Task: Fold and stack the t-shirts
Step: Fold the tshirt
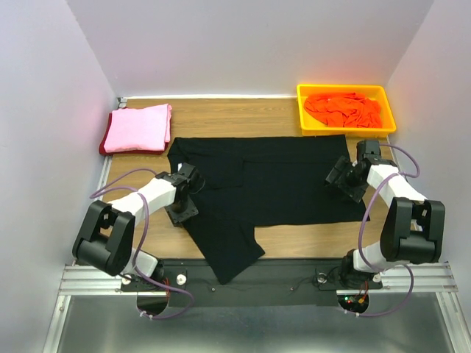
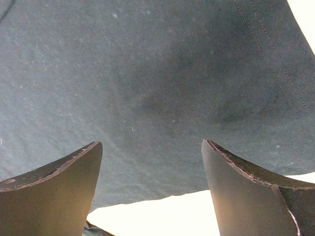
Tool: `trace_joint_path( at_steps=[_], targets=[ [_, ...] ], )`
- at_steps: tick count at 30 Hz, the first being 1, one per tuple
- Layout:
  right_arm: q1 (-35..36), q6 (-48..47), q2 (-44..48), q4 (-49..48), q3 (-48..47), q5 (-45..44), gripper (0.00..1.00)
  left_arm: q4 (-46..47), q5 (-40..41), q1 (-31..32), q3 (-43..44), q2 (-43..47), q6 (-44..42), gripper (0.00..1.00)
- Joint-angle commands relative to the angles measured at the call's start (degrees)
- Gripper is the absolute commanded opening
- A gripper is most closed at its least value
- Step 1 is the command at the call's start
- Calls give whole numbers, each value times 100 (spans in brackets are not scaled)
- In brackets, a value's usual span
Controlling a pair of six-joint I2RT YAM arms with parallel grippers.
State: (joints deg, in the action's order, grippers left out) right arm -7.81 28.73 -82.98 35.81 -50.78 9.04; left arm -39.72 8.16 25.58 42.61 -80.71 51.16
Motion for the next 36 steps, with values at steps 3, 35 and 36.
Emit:
trace_joint_path(
  at_steps=[3,35,36],
  targets=[
    [-27,36,36,-259,-63,-25,88,-132,63,34,300,-112,-97,50],
    [-642,643,651,839,218,-2530,74,-44,63,17,441,617,-905,0],
    [-738,651,669,874,253,-2495,73,-27,63,17,441,635,-940,0]
  ],
)
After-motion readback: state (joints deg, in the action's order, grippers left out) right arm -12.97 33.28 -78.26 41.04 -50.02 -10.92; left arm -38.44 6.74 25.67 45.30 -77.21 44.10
